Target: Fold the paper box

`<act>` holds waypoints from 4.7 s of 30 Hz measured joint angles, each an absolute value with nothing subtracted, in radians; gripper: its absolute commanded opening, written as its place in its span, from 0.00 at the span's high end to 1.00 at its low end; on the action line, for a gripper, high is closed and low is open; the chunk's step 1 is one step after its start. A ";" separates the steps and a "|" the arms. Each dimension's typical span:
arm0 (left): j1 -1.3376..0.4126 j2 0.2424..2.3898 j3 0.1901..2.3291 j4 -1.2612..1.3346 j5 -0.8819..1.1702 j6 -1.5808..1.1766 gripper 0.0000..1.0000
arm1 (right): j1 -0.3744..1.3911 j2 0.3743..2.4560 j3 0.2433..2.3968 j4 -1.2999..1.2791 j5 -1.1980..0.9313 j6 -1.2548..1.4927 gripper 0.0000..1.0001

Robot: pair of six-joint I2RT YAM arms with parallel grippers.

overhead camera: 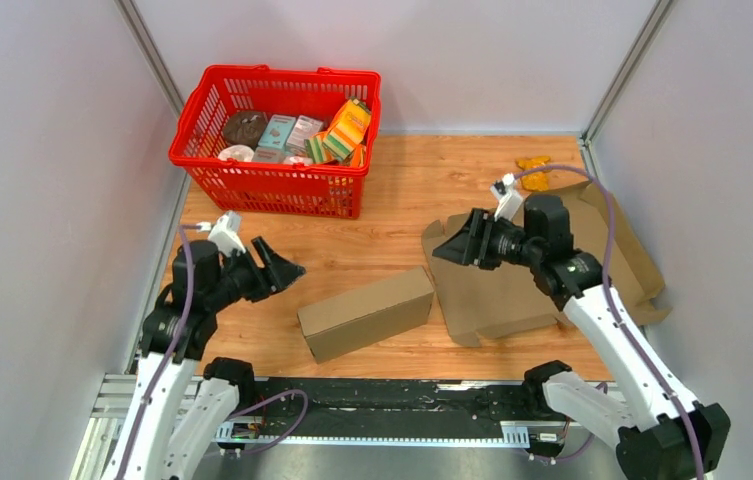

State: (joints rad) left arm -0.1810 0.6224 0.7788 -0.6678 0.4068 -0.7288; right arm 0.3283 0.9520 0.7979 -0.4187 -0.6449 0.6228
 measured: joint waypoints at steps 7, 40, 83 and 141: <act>-0.181 0.324 0.770 -0.873 0.326 -0.693 0.50 | 0.608 0.963 1.098 -0.593 -0.393 0.519 0.52; -0.181 0.157 0.504 -1.010 0.471 -0.781 0.57 | 1.142 1.611 1.202 -0.059 -0.521 0.806 1.00; -0.182 0.172 0.553 -1.026 0.441 -0.775 0.26 | 0.988 1.400 1.103 -0.169 -0.519 0.789 0.33; -0.187 0.668 1.130 -1.252 -0.512 -0.507 0.31 | 0.846 1.602 1.054 -0.091 -0.525 0.669 0.15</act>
